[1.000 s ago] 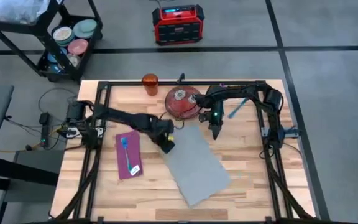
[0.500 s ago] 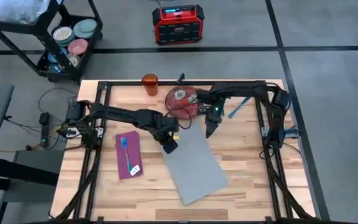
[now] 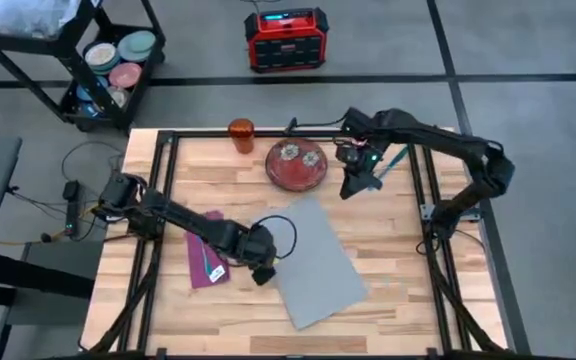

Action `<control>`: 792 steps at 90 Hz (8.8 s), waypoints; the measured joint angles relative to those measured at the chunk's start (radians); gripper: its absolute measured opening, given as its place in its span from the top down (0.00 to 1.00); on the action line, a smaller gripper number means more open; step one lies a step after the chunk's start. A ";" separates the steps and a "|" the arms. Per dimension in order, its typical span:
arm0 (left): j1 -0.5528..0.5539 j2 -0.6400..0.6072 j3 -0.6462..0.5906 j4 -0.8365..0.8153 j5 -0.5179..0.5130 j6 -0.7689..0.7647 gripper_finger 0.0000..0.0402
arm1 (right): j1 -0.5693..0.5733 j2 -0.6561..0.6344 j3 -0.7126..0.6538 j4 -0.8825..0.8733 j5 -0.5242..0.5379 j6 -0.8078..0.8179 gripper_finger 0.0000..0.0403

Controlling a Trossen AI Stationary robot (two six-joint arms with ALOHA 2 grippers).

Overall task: Set table place
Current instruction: Prepare the gray placemat

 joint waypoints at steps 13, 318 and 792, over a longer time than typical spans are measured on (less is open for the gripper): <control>0.004 0.000 -0.011 0.077 -0.038 -0.044 1.00 | 0.001 -0.001 0.001 0.133 0.121 0.152 0.84; 0.145 -0.001 -0.012 0.222 -0.029 -0.077 1.00 | 0.227 0.340 -0.208 0.775 0.273 0.630 0.77; 0.104 -0.033 -0.045 0.189 -0.193 -0.032 1.00 | 0.060 -0.008 -0.385 0.072 0.780 0.646 0.94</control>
